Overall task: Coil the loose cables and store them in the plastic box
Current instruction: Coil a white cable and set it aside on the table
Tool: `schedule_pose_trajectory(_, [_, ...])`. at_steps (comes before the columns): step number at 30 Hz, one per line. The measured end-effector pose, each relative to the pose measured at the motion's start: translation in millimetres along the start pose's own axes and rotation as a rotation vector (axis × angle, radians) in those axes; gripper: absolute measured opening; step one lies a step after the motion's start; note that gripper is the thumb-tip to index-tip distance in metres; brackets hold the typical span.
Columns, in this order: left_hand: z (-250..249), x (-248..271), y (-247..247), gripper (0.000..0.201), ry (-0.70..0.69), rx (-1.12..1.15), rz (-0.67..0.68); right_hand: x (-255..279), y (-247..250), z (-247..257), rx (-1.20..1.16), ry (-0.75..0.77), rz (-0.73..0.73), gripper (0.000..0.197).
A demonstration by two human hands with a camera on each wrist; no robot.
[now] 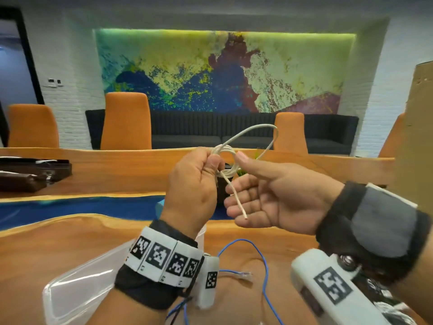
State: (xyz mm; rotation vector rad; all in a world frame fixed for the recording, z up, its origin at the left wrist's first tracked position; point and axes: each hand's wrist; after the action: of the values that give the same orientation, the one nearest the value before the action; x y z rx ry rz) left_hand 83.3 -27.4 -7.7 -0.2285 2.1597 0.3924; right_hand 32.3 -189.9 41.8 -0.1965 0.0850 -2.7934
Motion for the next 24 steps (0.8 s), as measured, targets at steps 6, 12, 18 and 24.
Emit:
schedule_pose_trajectory(6, [-2,4,-2,0.029,-0.010,0.058,-0.016,-3,-13,-7,0.074,0.052,-0.028,0.022])
schedule_pose_trajectory(12, [28,-8,28,0.033,0.364,0.161,-0.104,44,59,-21,0.938,0.238,-0.306,0.023])
schedule_pose_trajectory(18, [8,0,4,0.036,0.411,0.291,0.027,46,123,-22,1.231,0.245,-0.510,0.015])
schedule_pose_trajectory(24, [-17,0,-1,0.028,0.643,0.770,0.164,13,94,-38,1.444,0.190,-0.413,0.027])
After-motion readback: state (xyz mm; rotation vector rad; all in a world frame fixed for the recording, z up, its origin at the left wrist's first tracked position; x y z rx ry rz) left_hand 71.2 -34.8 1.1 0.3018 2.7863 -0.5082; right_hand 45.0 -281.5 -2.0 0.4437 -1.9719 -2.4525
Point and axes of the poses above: each hand's wrist, its own x-axis away from the middle knuckle, its own y-axis out of the back of the hand, z = x × y, and after that the axes turned 3 degrees about y, right-handed
